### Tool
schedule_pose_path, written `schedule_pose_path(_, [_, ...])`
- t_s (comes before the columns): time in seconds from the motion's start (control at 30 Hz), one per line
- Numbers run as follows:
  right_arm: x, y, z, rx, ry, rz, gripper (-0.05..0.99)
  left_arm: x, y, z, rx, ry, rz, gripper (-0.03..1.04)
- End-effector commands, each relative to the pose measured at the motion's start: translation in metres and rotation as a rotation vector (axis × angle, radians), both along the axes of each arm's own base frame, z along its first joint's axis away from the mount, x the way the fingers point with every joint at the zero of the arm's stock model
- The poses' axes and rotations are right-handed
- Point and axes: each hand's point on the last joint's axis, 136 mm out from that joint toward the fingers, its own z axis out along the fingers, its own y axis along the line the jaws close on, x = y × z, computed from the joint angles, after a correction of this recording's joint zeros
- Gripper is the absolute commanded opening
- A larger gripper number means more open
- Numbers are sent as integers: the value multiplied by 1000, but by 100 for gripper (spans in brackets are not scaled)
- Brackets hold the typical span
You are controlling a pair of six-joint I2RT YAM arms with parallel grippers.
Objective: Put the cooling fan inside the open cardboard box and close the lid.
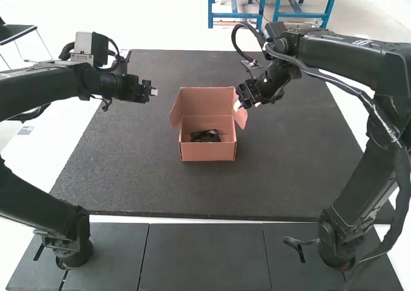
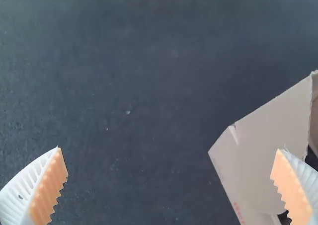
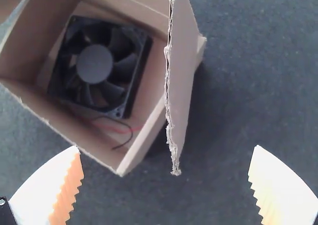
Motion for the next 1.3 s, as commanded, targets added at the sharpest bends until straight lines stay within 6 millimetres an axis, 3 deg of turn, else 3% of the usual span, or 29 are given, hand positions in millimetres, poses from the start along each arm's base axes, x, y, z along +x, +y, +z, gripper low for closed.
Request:
schedule_pose_path(0.0, [0,1,18,40,-40,10,72,10,-1,7,25,-24,-10,97])
schedule_pose_path(0.43, [-7,-1,11,28,-2,20,71,19,-5,-15,44,22,-27,97])
schedule_pose_path(0.87, [-16,-3,6,34,50,16,71,8,-57,-18,46,45,-161,97])
schedule_pose_path(1.27, [-17,-5,5,39,61,7,71,1,-52,-31,54,93,-153,97])
